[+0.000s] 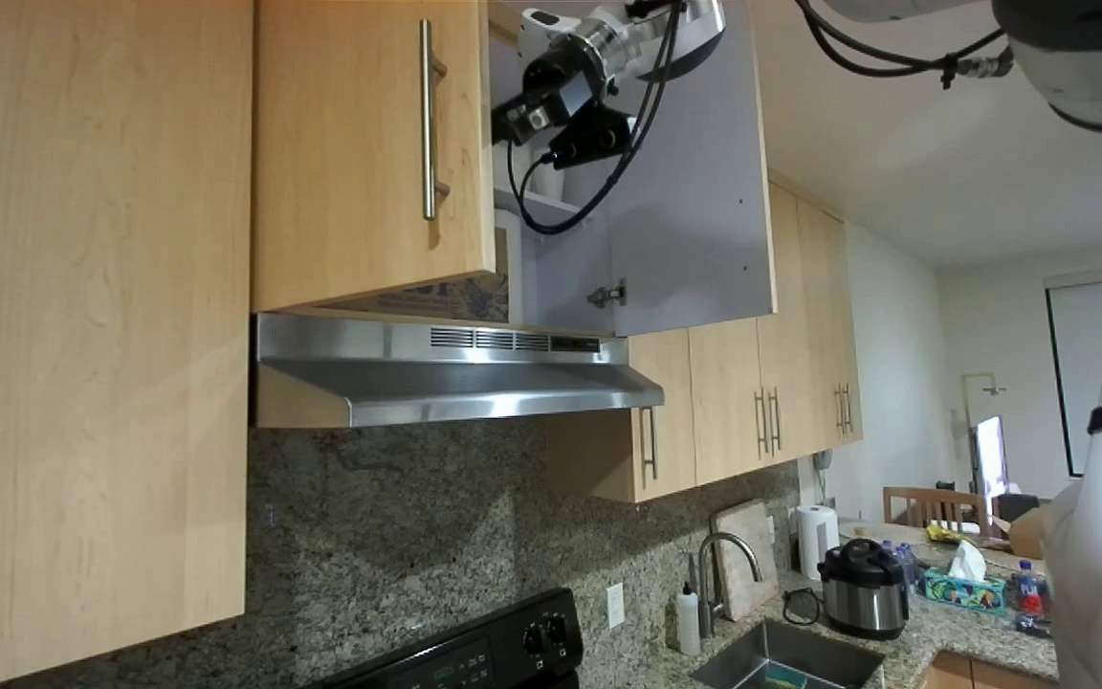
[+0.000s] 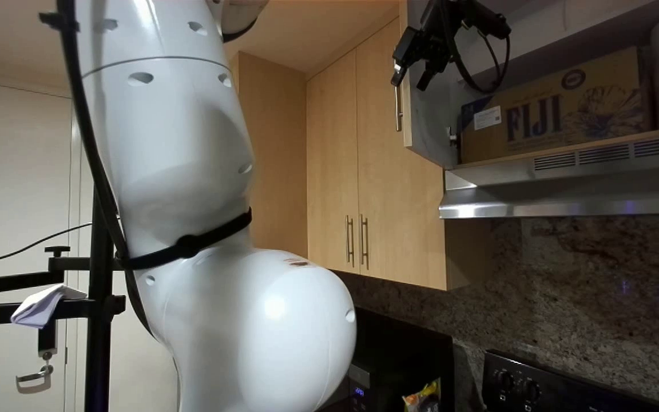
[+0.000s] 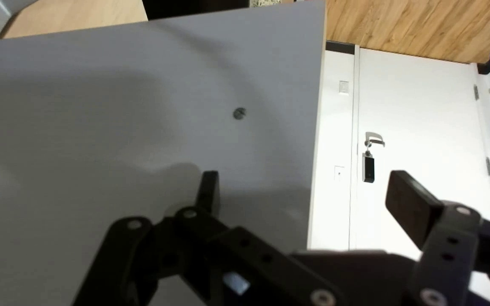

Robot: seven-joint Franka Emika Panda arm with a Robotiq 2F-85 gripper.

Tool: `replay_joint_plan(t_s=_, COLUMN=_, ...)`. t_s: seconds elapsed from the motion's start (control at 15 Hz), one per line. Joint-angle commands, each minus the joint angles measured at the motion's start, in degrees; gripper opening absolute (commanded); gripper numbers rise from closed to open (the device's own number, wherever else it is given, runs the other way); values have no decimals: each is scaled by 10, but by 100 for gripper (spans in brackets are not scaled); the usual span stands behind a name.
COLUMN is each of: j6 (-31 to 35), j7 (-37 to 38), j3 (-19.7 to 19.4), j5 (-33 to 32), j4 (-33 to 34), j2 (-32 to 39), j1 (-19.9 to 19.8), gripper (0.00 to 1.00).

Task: Open the left door of the kitchen cabinet

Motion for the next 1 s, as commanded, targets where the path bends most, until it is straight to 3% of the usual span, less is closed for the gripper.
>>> replay_joint_plan(t_s=0.0, j6=-17, j7=-39, j3=24, j5=-12, j4=-6, j2=-4, j1=-16, gripper=100)
replay_joint_plan(t_s=0.93, j6=-59, j7=-133, j3=99, j5=-105, j4=-64, j2=-39, j1=4, gripper=100)
